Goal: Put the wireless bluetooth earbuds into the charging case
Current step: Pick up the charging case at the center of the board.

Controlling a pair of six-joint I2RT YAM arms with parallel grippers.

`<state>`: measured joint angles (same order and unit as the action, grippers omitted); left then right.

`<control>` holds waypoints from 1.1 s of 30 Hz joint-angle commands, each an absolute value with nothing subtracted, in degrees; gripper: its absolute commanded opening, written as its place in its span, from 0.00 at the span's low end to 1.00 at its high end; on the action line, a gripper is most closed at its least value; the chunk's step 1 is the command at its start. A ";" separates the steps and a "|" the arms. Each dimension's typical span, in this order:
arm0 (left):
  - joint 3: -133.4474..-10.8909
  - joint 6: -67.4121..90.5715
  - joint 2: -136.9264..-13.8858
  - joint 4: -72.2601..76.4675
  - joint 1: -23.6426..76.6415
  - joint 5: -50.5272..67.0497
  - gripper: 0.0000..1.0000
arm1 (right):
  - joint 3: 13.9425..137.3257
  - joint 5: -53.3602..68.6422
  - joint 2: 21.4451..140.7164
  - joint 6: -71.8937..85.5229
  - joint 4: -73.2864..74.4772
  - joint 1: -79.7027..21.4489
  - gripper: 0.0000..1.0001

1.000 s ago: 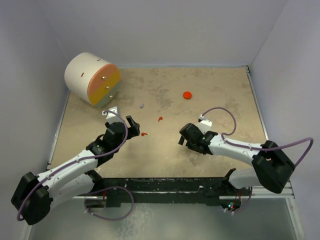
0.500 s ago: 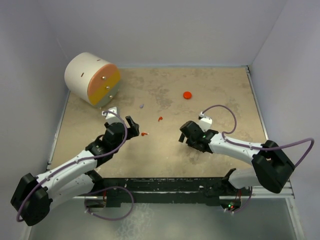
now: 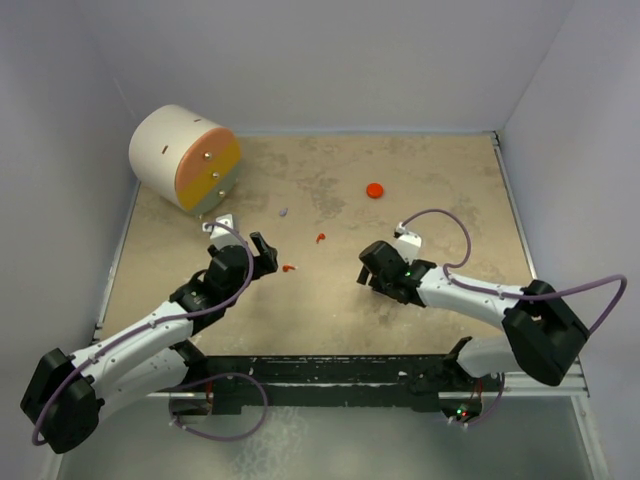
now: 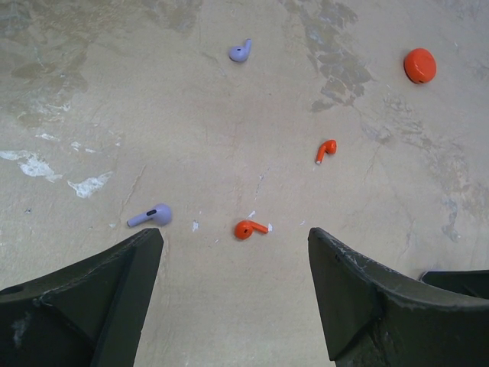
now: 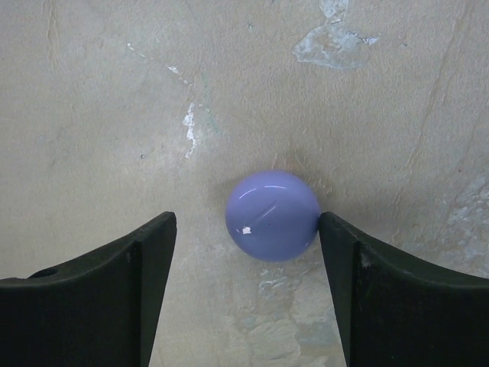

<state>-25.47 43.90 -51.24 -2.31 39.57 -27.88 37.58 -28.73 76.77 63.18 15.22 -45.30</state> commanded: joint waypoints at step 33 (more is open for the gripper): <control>-26.08 43.29 -51.50 -4.22 39.97 -31.78 0.77 | 40.75 -26.68 83.32 53.28 1.17 -45.55 0.77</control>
